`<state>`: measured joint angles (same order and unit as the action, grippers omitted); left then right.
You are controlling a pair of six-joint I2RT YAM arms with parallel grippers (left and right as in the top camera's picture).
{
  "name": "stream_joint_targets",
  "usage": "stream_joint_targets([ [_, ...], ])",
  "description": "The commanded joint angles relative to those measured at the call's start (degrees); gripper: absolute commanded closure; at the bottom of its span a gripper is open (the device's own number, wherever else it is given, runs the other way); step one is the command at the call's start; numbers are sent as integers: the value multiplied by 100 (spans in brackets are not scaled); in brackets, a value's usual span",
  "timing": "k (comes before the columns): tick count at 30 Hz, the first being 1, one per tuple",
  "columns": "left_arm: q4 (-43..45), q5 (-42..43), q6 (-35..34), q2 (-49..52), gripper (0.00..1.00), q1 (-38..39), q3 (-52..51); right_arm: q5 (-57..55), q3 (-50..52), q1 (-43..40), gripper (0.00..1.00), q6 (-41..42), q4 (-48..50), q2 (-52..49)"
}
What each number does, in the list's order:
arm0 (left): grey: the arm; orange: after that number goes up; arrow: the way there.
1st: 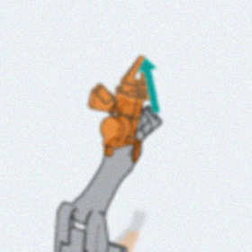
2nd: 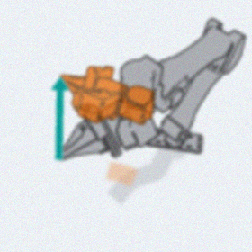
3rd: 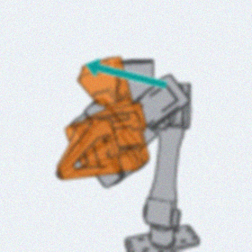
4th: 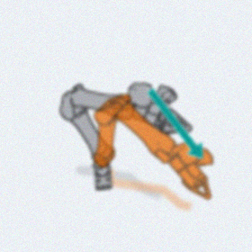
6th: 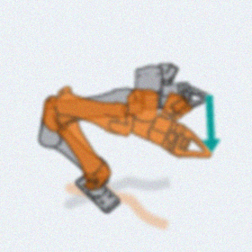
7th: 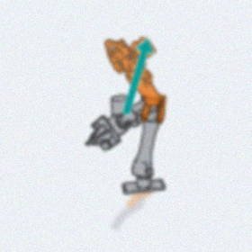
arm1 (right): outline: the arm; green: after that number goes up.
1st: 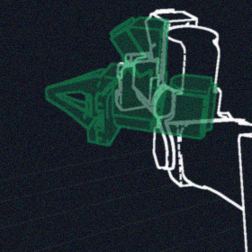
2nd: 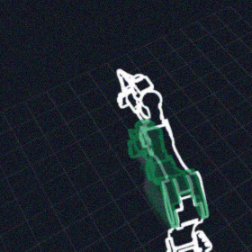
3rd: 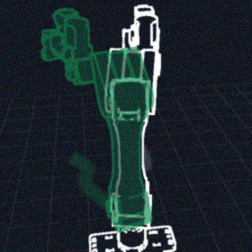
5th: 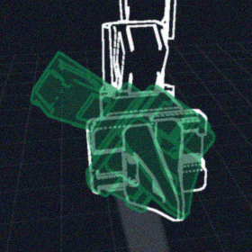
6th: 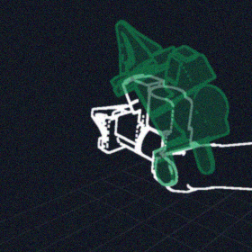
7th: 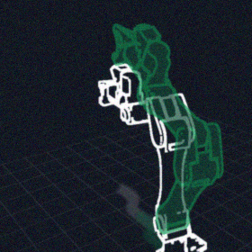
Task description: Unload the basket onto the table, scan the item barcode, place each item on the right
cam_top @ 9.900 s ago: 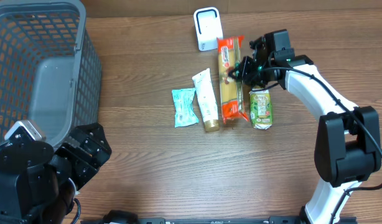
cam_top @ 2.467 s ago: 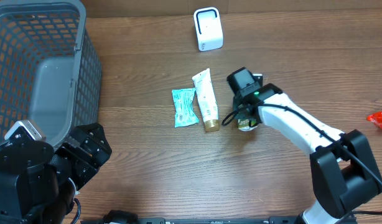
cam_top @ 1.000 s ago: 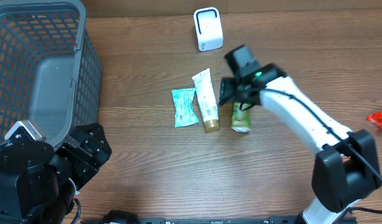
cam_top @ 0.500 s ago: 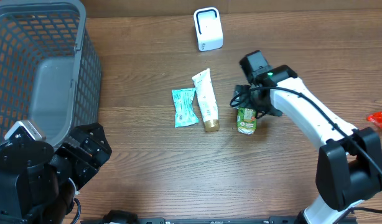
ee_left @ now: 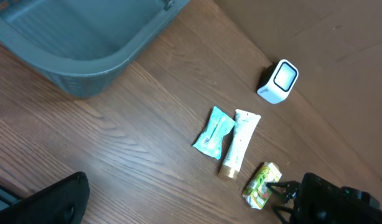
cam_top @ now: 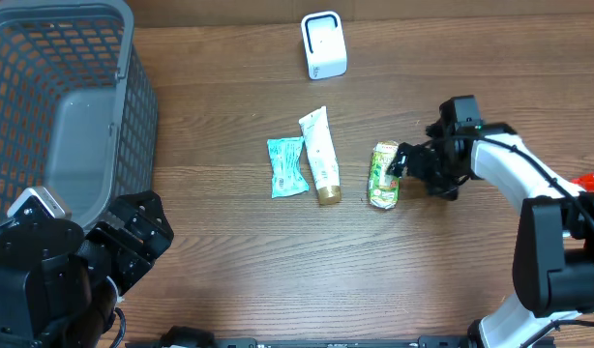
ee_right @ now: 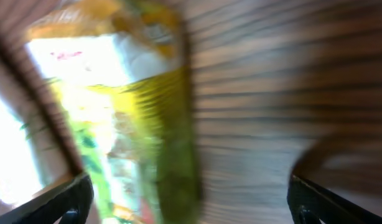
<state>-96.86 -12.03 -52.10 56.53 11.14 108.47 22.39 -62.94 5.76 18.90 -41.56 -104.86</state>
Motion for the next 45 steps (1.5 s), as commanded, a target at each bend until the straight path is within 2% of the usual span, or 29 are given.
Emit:
stream_joint_targets([
  [1, 7, 2, 87, 9, 0, -46, 28, 772, 317, 17, 0, 98, 411, 111],
  [3, 7, 2, 87, 9, 1, -46, 28, 774, 459, 17, 0, 345, 688, 111],
  [4, 7, 2, 87, 9, 1, -46, 28, 778, 507, 15, 5, 413, 796, 111],
  [9, 7, 2, 87, 9, 0, -46, 28, 778, 573, 44, 36, 511, 1121, 111],
  [12, 7, 2, 87, 9, 0, -46, 28, 798, 573, 66, 61, 511, 1220, 114],
  [13, 7, 2, 87, 9, 0, -46, 28, 798, 570, 66, 67, 511, 1246, 114],
  [20, 7, 2, 87, 9, 0, -46, 28, 769, 286, 66, 96, 328, 1200, 114],
  [25, 7, 2, 87, 9, 0, -46, 28, 597, -103, 111, 96, 72, 844, 114],
  [30, 7, 2, 87, 9, 0, -46, 28, -599, -431, 328, 96, 52, 538, 114],
  [37, 9, 2, 87, 9, 0, -46, 28, -2293, -1405, 809, 96, -144, -17, 114],
  [42, 7, 2, 87, 9, 0, -46, 28, -3910, -1784, 1333, 96, -221, -9, 114],
  [45, 7, 2, 87, 9, 1, -46, 28, -4476, -1779, 1572, 96, -315, 50, 109],
])
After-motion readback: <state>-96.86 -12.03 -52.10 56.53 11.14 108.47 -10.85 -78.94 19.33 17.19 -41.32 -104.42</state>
